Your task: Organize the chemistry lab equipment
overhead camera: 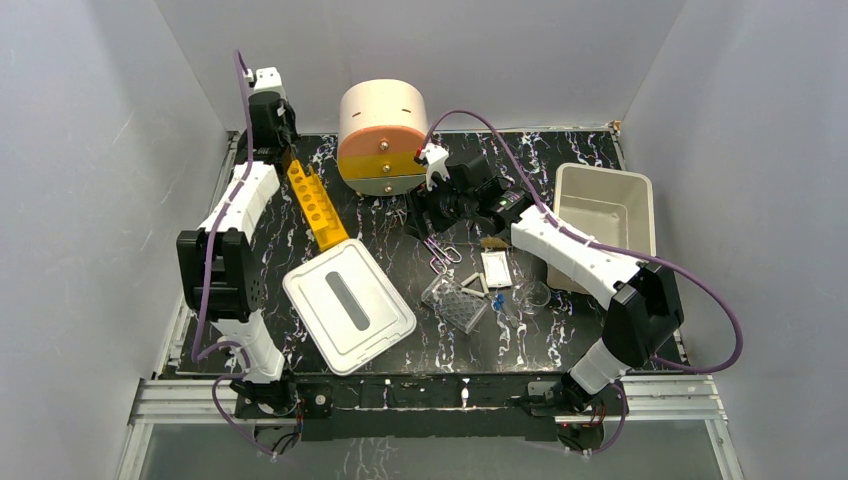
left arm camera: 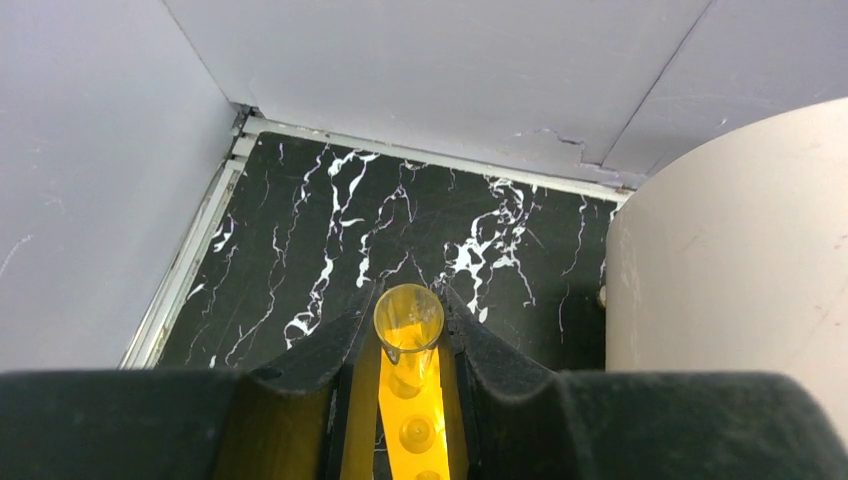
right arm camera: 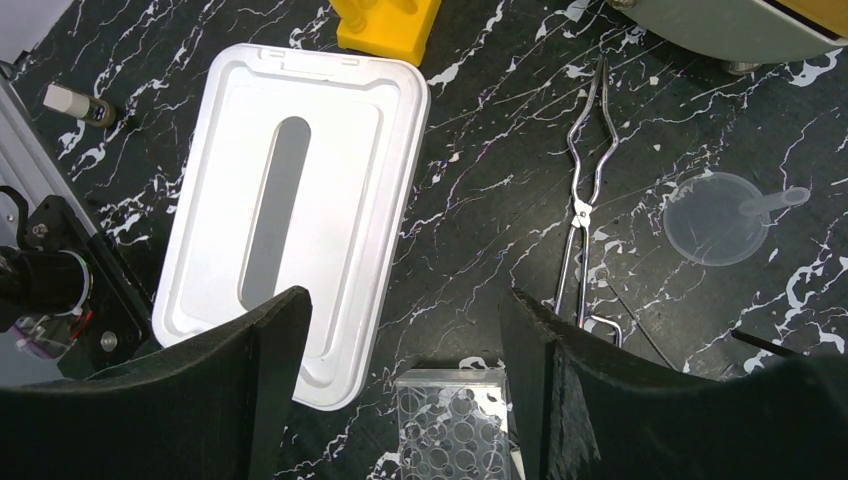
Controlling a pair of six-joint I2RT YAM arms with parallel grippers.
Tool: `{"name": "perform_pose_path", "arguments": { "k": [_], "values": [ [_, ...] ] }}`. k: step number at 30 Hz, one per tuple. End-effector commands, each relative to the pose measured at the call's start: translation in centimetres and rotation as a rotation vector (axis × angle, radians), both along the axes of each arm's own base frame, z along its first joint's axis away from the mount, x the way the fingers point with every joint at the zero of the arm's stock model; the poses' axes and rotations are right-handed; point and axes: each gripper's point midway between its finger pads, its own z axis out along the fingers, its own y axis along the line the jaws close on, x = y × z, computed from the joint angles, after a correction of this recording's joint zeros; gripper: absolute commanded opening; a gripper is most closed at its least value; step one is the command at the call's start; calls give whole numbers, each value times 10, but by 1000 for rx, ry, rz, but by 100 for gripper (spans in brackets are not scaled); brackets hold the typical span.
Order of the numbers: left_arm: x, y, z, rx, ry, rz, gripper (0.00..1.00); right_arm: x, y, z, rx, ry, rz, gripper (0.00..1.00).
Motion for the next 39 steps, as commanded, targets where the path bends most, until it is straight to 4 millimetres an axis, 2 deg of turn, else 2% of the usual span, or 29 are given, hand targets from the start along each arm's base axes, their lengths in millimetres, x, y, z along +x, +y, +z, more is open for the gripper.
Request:
{"name": "perform_pose_path", "arguments": {
  "k": [1, 10, 18, 28, 39],
  "values": [
    [2, 3, 1, 10, 2, 9, 2, 9, 5, 20, 43, -39, -9, 77],
    [2, 8, -18, 26, 23, 30, 2, 10, 6, 13, 29, -23, -11, 77],
    [7, 10, -54, 30, 66, 46, 2, 8, 4, 7, 15, -14, -12, 77],
    [8, 20, -79, -13, 78, 91, 3, 7, 1, 1, 2, -6, -19, 77],
    [2, 22, -88, -73, 82, 89, 6, 8, 3, -1, -1, 3, -16, 77]
  ]
}}
